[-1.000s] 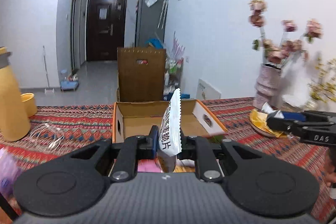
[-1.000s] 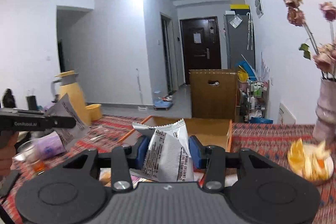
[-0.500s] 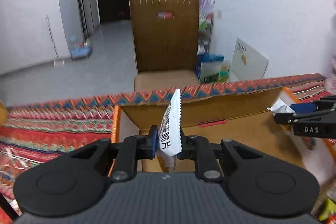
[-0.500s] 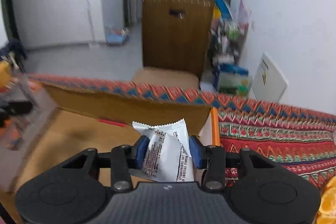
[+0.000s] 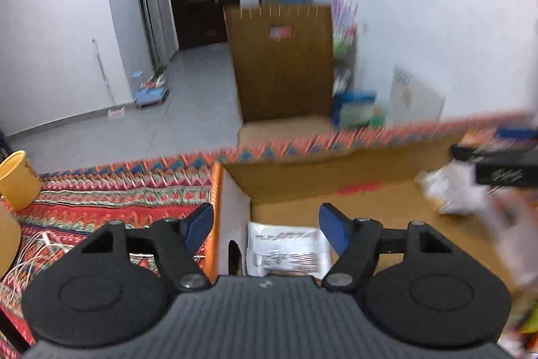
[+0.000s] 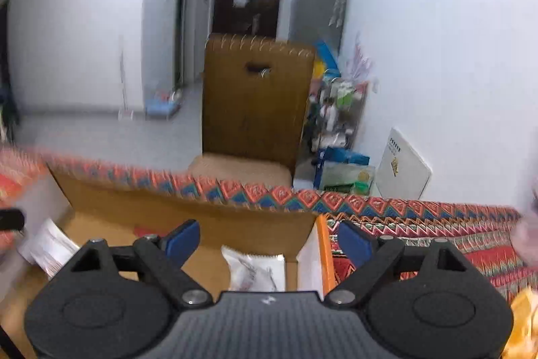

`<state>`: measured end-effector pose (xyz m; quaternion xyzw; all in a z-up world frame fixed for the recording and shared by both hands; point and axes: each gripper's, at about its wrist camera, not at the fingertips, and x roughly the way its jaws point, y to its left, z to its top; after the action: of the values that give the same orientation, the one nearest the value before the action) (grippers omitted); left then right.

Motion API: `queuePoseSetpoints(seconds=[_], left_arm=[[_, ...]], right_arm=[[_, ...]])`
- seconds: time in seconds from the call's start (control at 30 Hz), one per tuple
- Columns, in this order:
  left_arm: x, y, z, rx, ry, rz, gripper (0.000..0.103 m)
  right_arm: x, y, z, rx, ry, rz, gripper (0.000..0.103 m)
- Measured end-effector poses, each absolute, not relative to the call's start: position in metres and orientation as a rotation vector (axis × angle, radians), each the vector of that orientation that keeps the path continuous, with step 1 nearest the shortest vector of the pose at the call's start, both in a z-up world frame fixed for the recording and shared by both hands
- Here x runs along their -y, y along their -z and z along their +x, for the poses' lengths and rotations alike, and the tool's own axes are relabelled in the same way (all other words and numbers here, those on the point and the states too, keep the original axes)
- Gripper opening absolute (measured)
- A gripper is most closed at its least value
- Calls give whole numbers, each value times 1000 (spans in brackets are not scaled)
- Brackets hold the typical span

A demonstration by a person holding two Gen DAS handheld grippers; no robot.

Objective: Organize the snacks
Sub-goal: 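Withdraw both open tools from the box back toward the snack pile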

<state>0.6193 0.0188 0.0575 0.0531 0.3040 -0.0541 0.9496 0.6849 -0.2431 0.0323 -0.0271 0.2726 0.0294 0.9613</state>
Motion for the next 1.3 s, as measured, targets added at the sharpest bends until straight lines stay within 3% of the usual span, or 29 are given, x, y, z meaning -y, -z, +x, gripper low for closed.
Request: queuePoseSetpoints(seconds=[0.27, 0.37, 0.53, 0.77, 1.0, 1.3], left_arm=[[-37, -155, 471, -477, 176, 23, 76], [-36, -172, 410, -409, 183, 30, 81], [-37, -172, 307, -351, 206, -4, 93], [-34, -128, 175, -277, 217, -29, 103], [-16, -65, 68, -241, 208, 44, 103], [-8, 11, 26, -319, 319, 37, 103]], right_arm=[[237, -125, 561, -397, -195, -48, 91], [236, -156, 495, -332, -228, -72, 103], [246, -176, 387, -269, -309, -100, 103], [267, -136, 260, -233, -303, -79, 103], [280, -71, 150, -274, -261, 53, 103], [284, -12, 51, -329, -130, -9, 103]])
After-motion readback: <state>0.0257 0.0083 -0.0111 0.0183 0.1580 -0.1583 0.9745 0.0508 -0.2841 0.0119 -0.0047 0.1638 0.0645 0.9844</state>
